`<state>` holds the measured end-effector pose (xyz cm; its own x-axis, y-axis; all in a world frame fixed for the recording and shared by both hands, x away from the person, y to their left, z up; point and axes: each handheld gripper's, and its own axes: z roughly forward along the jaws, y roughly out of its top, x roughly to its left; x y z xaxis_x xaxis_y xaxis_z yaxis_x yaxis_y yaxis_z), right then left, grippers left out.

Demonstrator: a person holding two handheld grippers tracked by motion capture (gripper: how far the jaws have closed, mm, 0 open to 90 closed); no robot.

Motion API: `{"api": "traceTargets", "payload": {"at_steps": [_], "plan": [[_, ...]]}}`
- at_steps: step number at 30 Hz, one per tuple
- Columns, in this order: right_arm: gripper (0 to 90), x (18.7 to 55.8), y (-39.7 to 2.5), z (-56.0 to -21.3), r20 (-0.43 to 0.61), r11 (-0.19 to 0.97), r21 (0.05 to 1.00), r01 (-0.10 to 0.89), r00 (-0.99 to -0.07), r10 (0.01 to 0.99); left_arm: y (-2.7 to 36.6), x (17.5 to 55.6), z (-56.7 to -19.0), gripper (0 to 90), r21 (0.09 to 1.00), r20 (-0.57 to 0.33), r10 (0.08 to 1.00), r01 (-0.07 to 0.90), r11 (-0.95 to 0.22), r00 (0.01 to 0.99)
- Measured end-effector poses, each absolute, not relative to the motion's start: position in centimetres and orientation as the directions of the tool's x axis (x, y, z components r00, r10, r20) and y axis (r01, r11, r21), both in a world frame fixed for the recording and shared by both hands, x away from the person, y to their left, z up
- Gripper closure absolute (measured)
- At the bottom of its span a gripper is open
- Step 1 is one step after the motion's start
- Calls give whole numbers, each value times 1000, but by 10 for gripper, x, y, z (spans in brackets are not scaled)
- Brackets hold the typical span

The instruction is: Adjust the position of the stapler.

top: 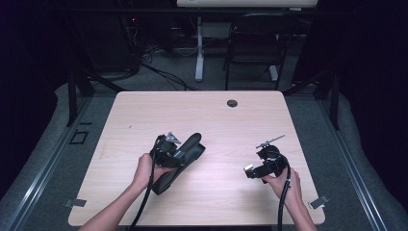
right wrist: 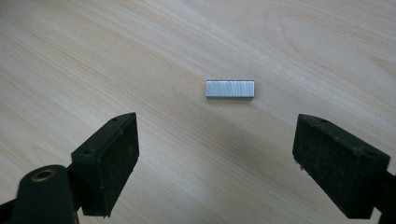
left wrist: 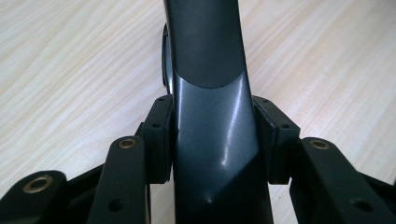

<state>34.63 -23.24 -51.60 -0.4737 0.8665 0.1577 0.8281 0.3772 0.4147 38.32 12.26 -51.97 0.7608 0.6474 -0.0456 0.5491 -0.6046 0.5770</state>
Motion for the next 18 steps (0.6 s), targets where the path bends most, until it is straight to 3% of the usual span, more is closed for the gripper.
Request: {"api": "traceTargets", "payload": {"at_steps": [18], "plan": [[145,346,-234,-514,153,379,419,825,-476,866,120,388,-519,550,566,-47,531,460,-684,846]]}}
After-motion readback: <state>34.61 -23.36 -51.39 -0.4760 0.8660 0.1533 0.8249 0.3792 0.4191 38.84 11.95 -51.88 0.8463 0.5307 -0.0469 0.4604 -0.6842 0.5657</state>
